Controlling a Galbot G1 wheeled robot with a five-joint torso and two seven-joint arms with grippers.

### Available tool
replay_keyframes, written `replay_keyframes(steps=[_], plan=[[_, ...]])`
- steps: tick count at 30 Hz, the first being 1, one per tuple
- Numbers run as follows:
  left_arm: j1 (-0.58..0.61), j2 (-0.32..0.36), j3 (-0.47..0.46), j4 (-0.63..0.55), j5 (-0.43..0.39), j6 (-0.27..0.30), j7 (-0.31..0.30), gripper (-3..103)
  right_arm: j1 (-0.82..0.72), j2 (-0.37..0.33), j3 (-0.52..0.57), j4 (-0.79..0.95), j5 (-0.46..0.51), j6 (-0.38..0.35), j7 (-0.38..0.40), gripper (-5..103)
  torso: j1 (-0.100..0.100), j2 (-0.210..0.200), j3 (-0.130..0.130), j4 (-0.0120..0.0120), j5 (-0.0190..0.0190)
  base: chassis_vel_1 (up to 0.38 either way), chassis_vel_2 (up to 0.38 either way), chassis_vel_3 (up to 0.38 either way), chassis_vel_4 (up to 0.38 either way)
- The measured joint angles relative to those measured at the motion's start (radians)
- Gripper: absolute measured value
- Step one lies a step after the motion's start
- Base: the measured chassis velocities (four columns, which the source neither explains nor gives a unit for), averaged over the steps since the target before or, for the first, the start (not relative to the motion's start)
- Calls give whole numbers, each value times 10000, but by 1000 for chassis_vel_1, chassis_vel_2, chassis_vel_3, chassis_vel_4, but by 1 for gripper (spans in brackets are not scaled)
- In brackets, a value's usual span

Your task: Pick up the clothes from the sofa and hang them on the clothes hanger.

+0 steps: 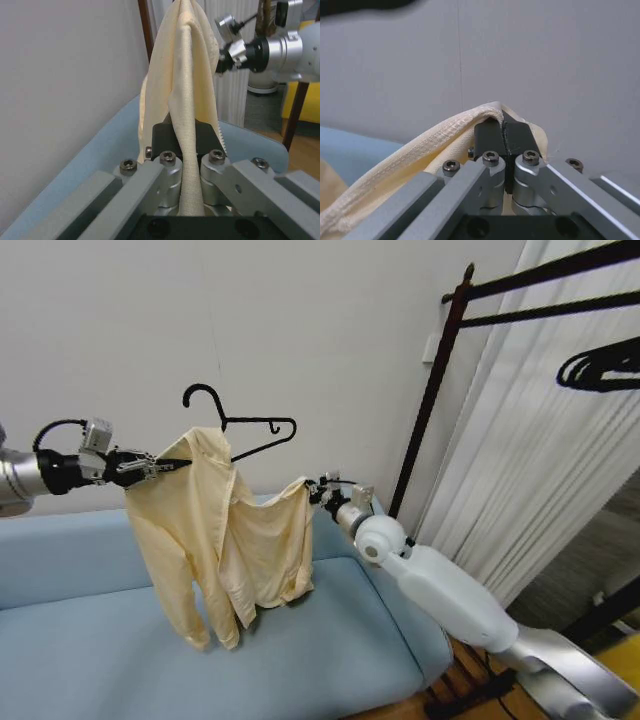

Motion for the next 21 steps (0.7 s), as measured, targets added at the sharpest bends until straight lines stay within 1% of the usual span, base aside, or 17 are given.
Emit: replay_keyframes(steps=[1, 2, 3, 4, 5, 6, 10, 11, 12, 13, 15, 17, 19, 21], plan=[[0, -43, 14, -8, 59, -7, 89, 2, 301, -23, -60, 18, 125, -235, 55, 0, 0, 0, 0, -1, 1, 0, 0, 0, 0], [0, -43, 14, -8, 59, -7, 89, 2, 301, -23, -60, 18, 125, -235, 55, 0, 0, 0, 0, -1, 1, 0, 0, 0, 0], [0, -75, 27, -23, 93, -12, 165, 2, 616, -33, -138, 12, 246, -418, 125, 0, 0, 0, 1, 0, 2, 0, 0, 0, 0], [0, -138, 38, -37, 155, -25, 372, 2, 1388, -13, -359, -120, 493, -816, 324, 0, 0, 0, 0, 1, 0, 0, 0, 0, 0], [0, -166, 41, -34, 200, -36, 500, 2, 1784, 19, -471, -264, 606, -995, 431, 0, 0, 0, 0, 2, -2, 0, 0, 0, 0], [0, -166, 41, -34, 200, -36, 500, 2, 1784, 19, -471, -264, 606, -995, 431, 0, 0, 0, 0, 2, -2, 0, 0, 0, 0], [11, -295, 84, 3, 476, -119, 1046, 2, 3448, 215, -1052, -1129, 995, -1745, 695, 0, 0, 0, 0, 2, -1, 0, 0, 0, 0], [11, -295, 84, 3, 476, -119, 1046, 2, 3448, 215, -1052, -1129, 995, -1745, 695, 0, 0, 0, 0, 2, -1, 0, 0, 0, 0], [16, -379, 110, 5, 564, -137, 1145, 2, 3774, 255, -1211, -1402, 1008, -1808, 694, 0, 0, 0, 1, 4, -1, 0, 0, 0, 0], [24, -458, 137, -7, 643, -142, 1172, 2, 4034, 293, -1381, -1637, 988, -1813, 682, 0, 0, 0, 1, 0, -2, 0, 0, 0, 0], [34, -610, 191, -24, 817, -161, 1217, 2, 4361, 346, -1601, -1976, 960, -1815, 623, 0, 0, 0, 1, 1, -1, 0, 0, 0, 0], [35, -681, 209, -26, 891, -161, 1208, 2, 4470, 361, -1679, -2073, 950, -1814, 604, 0, 1, -1, 1, 1, -1, 0, 0, 0, 0], [35, -798, 246, -25, 1053, -151, 1070, 2, 4633, 362, -1814, -2147, 944, -1814, 588, 0, 0, -1, 1, 0, -1, 0, 0, 0, 0], [33, -878, 283, -14, 1263, -87, 760, 2, 4846, 308, -2003, -2109, 958, -1823, 580, 0, 0, 0, 1, 0, 0, 0, 0, 0, 0]])
